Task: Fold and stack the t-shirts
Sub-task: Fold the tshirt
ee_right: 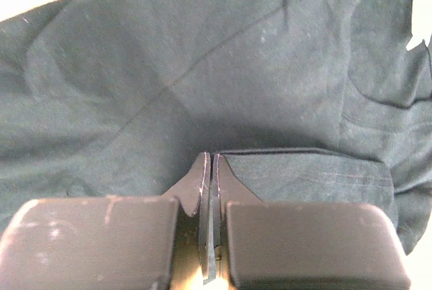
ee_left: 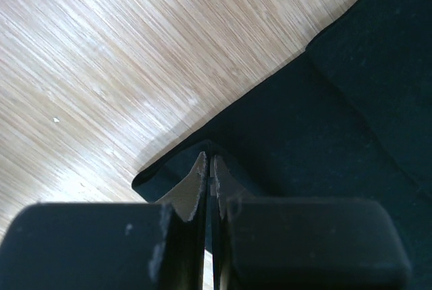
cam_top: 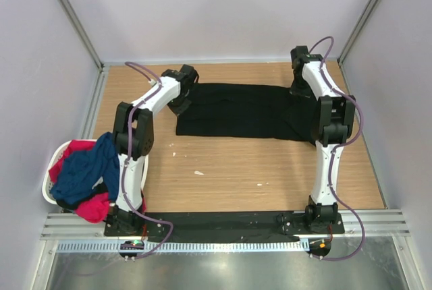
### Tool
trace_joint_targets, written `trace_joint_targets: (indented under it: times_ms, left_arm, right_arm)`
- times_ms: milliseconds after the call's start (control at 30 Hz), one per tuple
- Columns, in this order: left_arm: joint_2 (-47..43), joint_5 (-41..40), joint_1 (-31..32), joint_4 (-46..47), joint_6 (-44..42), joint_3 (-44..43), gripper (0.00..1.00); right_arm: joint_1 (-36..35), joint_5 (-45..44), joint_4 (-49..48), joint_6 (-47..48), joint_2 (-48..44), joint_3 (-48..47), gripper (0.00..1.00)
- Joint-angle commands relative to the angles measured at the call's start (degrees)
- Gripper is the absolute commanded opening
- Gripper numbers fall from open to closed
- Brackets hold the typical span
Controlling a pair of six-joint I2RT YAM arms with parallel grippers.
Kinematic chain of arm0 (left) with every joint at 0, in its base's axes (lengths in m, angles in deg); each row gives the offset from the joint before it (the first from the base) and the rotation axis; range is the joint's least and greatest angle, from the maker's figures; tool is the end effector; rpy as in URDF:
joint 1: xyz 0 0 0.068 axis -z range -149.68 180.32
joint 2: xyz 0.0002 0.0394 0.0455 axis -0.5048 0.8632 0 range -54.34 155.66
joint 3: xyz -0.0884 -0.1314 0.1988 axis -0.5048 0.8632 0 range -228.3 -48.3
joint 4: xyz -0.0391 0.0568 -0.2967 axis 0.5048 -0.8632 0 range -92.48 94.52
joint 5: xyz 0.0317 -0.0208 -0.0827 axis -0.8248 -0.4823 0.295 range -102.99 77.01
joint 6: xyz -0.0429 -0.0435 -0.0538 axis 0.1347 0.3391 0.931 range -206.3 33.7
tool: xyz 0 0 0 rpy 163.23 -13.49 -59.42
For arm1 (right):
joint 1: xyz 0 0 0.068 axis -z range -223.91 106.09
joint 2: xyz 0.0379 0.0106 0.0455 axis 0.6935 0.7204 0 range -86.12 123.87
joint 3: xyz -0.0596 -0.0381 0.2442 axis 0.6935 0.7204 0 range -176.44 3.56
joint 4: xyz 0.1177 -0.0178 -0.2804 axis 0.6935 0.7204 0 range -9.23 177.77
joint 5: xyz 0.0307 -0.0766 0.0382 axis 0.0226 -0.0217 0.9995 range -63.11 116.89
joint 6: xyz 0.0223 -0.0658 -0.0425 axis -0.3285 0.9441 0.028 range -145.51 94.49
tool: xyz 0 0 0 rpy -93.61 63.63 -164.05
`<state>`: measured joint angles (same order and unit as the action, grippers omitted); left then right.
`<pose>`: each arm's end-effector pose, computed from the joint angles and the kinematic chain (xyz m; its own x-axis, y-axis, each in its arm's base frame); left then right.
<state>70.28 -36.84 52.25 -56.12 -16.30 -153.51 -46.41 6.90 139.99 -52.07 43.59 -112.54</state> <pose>0.4532 -0.1518 0.1383 -0.5726 -0.6959 -0.4335 -0.7639 0.6448 -0.0261 0.5149 -0.0016 0.1576 -0.8271 0.3844 -0.4100 0.4803 0.8623 -0.1603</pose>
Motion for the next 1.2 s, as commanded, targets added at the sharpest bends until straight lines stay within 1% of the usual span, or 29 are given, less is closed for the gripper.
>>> trace_joint_targets:
  times_ms: [0, 233, 400, 467, 500, 600, 633, 700, 733, 800, 867, 967, 1000, 1100, 1167]
  left_arm:
    - [0.8, -2.2, -0.7, -2.2, 0.6, -2.5, 0.0]
    - [2.2, -2.9, -0.8, -2.6, 0.8, -4.8, 0.0]
    - [3.6, -2.7, -1.0, -2.6, 0.4, -6.7, 0.0]
    - [4.3, -2.8, -1.2, -2.5, 0.5, -7.0, 0.0]
    - [4.4, -2.6, -1.3, -2.6, 0.5, -7.1, 0.0]
    - [5.2, -2.1, -1.5, -2.7, 0.8, -7.0, 0.0]
    - [5.5, -1.6, -1.7, -2.7, 0.8, -6.9, 0.0]
    - [6.0, -1.1, -1.7, -2.6, 1.1, -6.8, 0.0]
    - [6.2, -0.9, -1.7, -2.4, 1.1, -6.9, 0.0]
    - [6.7, -0.7, -1.6, -2.3, 1.0, -7.0, 0.0]
    - [7.0, -0.7, -1.7, -2.0, 0.9, -7.2, 0.0]
    - [7.3, -0.8, -1.8, -1.7, 0.8, -7.2, 0.0]
    - [7.4, -0.8, -1.8, -1.7, 0.8, -7.2, 0.0]
    - [7.7, -0.5, -1.8, -1.4, 0.8, -7.0, 0.0]
    - [7.7, -0.1, -1.9, -1.3, 0.8, -6.8, 0.0]
  right_arm:
    - [-0.1, -0.8, -0.8, 1.4, 1.1, -4.3, 0.01]
    - [0.0, -1.5, -1.0, 3.0, 4.7, -9.8, 0.01]
    - [-0.1, -1.4, -1.9, 3.3, 5.6, -10.3, 0.01]
    - [-0.1, -1.0, -2.2, 3.6, 5.8, -10.3, 0.03]
    - [0.0, -0.8, -2.3, 3.9, 6.2, -10.6, 0.06]
    - [0.0, 0.9, -0.9, 4.0, 7.0, -13.3, 0.33]
    - [0.0, 1.3, 1.1, 3.9, 7.0, -14.5, 0.44]
    - [0.3, 2.9, 3.6, 3.9, 7.0, -18.8, 0.52]
    - [0.6, 3.1, 6.5, 3.6, 6.5, -19.9, 0.6]
    - [1.8, 3.5, 8.9, 2.2, 5.1, -20.6, 0.65]
    - [4.9, 4.1, 11.4, 0.8, 1.7, -18.1, 0.66]
    - [8.6, 7.1, 12.1, -2.3, -4.7, -8.7, 0.66]
    - [11.2, 7.1, 10.6, -2.8, -6.4, -2.4, 0.63]
    - [15.3, 7.5, 8.4, -3.6, -11.9, 7.3, 0.61]
    - [16.9, 9.1, 6.9, -4.0, -13.9, 10.5, 0.59]
